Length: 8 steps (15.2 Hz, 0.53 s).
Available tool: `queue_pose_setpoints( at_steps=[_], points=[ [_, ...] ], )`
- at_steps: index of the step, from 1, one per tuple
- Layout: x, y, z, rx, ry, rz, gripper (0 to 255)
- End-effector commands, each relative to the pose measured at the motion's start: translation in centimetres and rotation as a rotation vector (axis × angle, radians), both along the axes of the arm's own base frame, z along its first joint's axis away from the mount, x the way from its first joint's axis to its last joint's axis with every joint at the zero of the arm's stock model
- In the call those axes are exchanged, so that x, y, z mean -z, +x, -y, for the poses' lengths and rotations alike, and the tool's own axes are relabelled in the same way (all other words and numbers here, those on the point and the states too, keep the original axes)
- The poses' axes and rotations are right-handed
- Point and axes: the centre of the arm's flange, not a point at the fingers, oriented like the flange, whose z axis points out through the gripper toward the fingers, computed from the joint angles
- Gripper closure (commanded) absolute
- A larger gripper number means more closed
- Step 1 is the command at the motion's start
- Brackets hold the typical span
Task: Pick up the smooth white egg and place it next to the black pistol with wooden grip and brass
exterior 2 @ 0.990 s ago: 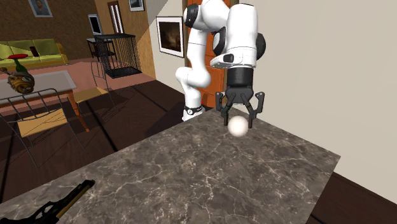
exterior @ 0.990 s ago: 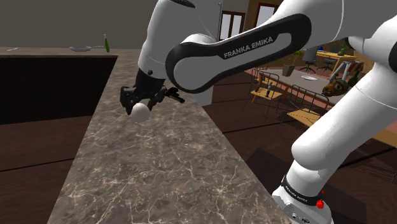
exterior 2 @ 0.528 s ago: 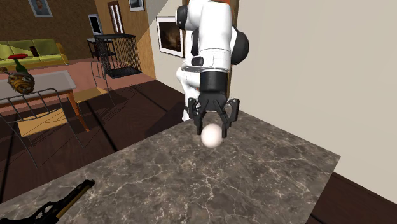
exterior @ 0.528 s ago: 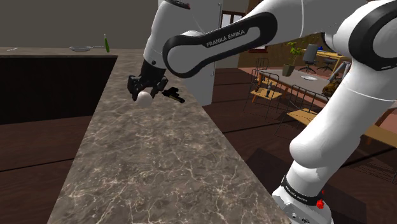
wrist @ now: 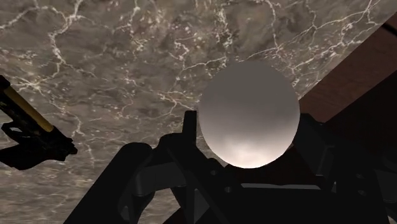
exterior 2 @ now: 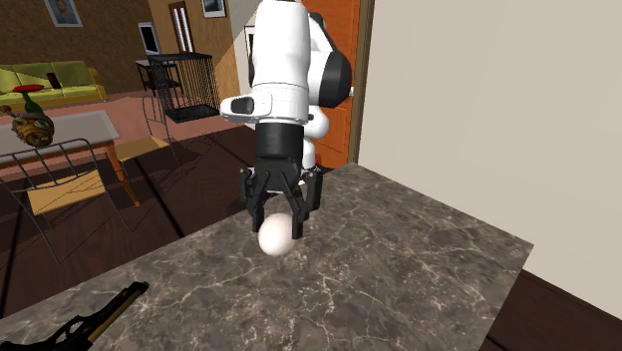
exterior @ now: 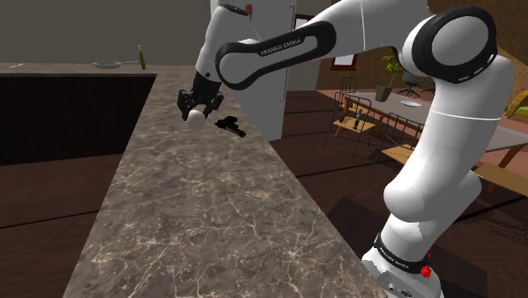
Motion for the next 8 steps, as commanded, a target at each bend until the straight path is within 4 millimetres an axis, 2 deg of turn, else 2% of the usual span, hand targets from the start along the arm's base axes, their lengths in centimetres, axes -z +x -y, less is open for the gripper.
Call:
queue_pose_setpoints(
  at_steps=[1, 8],
  points=[
    [0.1, 2.2, 1.7, -0.001, -0.001, 0.001, 255],
    [0.1, 9.4, 7.5, -0.001, -0.001, 0.001, 255]
  ],
)
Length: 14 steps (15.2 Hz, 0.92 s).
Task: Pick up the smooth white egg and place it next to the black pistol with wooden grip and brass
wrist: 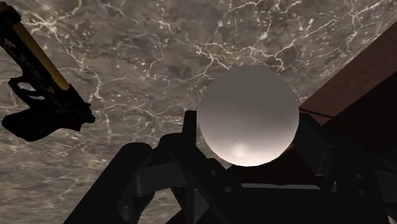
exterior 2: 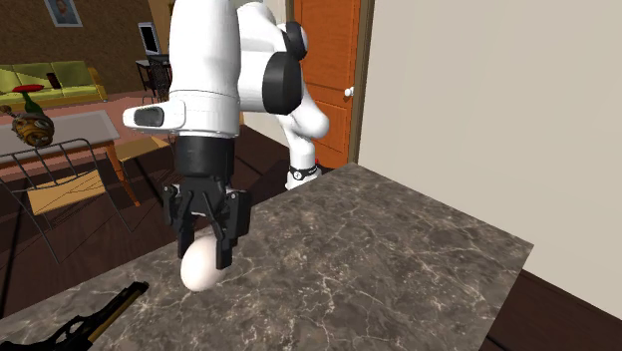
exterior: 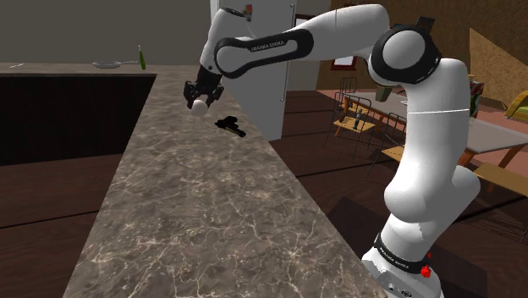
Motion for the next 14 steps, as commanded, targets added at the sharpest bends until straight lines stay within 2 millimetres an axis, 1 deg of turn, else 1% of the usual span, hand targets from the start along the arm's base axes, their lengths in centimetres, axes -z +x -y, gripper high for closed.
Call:
queue_pose_setpoints(
  at_steps=[1, 10, 11, 14],
  points=[
    [0.2, 1.8, 1.5, 0.001, -0.001, 0.0, 255],
    [0.2, 11.1, 9.0, 0.001, -0.001, 0.0, 255],
    [0.2, 12.5, 10.0, 0.001, -0.001, 0.0, 255],
    [1.8, 12.5, 10.0, 0.001, -0.001, 0.0, 255]
  ],
)
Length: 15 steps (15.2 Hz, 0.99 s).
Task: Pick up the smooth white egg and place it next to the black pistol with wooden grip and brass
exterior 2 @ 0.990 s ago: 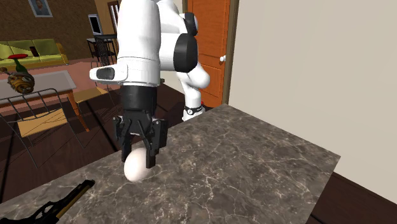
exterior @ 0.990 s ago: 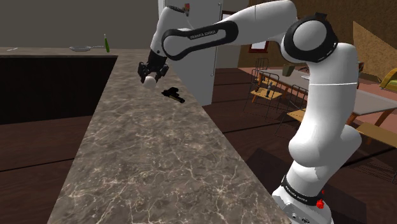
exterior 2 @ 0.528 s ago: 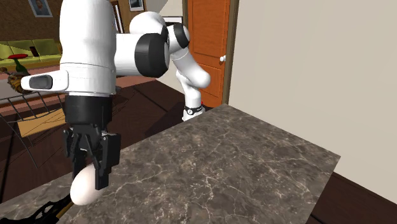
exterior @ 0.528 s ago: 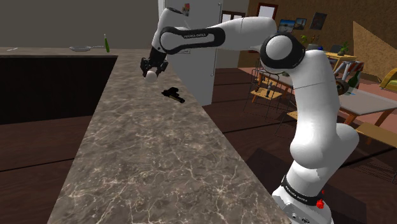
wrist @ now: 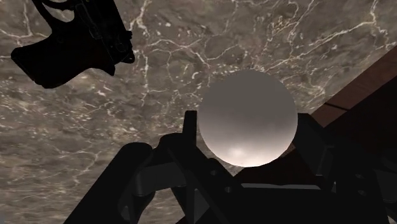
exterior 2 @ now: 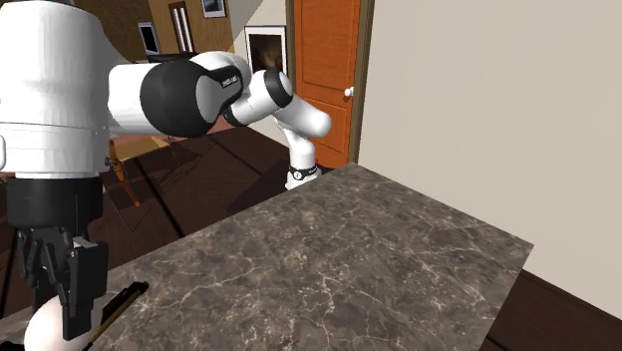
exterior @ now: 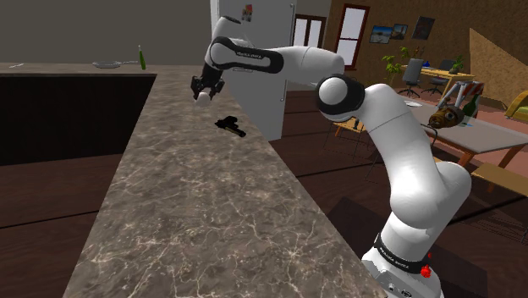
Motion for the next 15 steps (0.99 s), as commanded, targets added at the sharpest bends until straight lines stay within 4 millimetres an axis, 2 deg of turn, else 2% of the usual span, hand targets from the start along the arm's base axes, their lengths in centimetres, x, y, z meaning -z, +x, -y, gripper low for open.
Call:
queue_pose_setpoints(
  at_steps=[1, 15],
  points=[
    [1.0, 0.1, 0.1, 0.0, 0.0, 0.001, 255],
    [8.4, 0.1, 0.1, 0.0, 0.0, 0.001, 255]
  ],
)
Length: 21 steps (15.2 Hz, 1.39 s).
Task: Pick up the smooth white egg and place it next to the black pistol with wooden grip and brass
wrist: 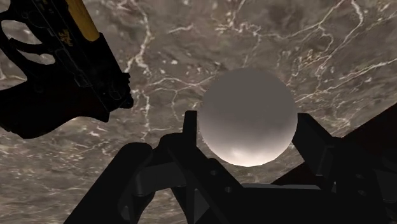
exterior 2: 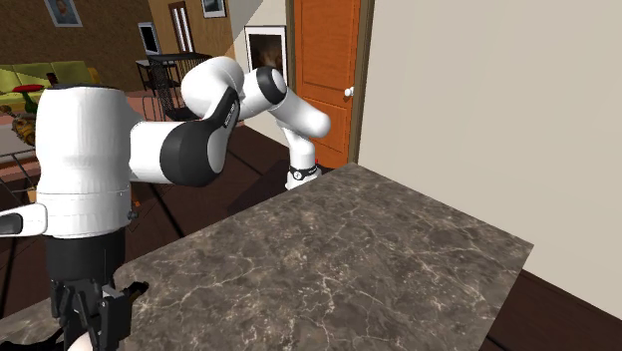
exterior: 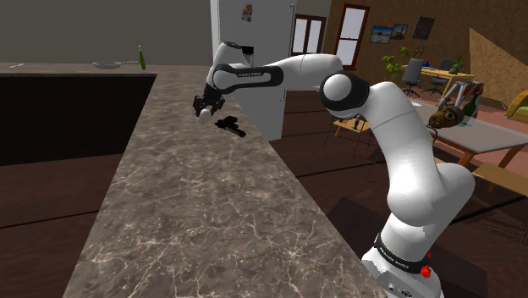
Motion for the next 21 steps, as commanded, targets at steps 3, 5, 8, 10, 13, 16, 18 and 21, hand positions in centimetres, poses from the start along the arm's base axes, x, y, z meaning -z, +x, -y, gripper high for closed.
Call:
queue_pose_setpoints(
  at_steps=[3, 5, 8, 10, 13, 16, 18, 21],
  points=[
    [2.0, 0.0, 0.0, 0.0, 0.0, 0.001, 255],
    [3.1, 0.0, 0.0, 0.0, 0.0, 0.001, 255],
    [4.8, 0.0, 0.0, 0.0, 0.0, 0.001, 255],
    [4.8, 0.0, 0.0, 0.0, 0.0, 0.001, 255],
    [4.8, 0.0, 0.0, 0.0, 0.0, 0.001, 255],
    [4.8, 0.0, 0.0, 0.0, 0.0, 0.001, 255],
    [4.8, 0.0, 0.0, 0.0, 0.0, 0.001, 0],
    [4.8, 0.0, 0.0, 0.0, 0.0, 0.001, 0]
  ],
)
